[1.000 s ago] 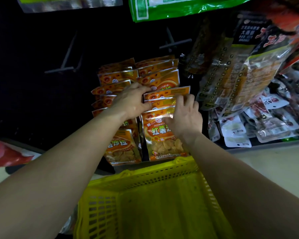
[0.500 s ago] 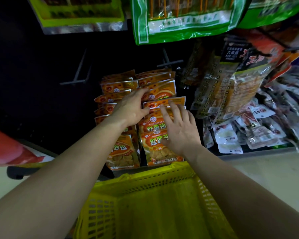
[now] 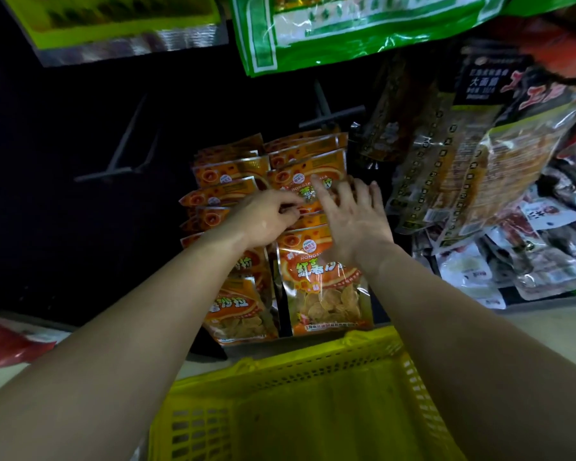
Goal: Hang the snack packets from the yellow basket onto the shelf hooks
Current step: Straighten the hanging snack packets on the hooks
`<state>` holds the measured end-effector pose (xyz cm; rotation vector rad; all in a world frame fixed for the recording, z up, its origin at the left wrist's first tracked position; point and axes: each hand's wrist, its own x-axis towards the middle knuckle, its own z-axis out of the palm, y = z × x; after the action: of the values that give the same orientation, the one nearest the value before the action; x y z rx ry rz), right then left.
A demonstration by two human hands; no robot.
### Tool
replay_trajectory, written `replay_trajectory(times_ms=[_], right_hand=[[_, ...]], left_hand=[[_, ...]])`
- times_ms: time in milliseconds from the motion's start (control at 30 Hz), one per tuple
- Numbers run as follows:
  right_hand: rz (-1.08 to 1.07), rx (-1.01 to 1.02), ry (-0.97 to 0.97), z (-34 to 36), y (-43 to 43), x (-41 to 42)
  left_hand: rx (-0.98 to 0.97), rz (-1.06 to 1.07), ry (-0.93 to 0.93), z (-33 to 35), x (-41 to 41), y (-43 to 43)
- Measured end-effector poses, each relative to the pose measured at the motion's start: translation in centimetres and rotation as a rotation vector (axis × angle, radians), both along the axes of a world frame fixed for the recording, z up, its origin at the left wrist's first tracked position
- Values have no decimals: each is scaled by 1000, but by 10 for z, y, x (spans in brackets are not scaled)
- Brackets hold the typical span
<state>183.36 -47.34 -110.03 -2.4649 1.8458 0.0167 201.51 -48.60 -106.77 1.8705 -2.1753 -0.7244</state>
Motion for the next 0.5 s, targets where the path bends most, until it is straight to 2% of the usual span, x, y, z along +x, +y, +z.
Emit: replay_trajectory(times_ms=[133, 233, 500], right_hand=[[-10, 44, 27, 2, 3, -1], [-4, 86, 56, 3, 3, -4], [19, 186, 54, 1, -16, -6]], left_hand=[[-118, 97, 122, 9, 0, -3], [-224, 130, 38, 16, -7, -17], [-189, 134, -154, 15, -26, -60]])
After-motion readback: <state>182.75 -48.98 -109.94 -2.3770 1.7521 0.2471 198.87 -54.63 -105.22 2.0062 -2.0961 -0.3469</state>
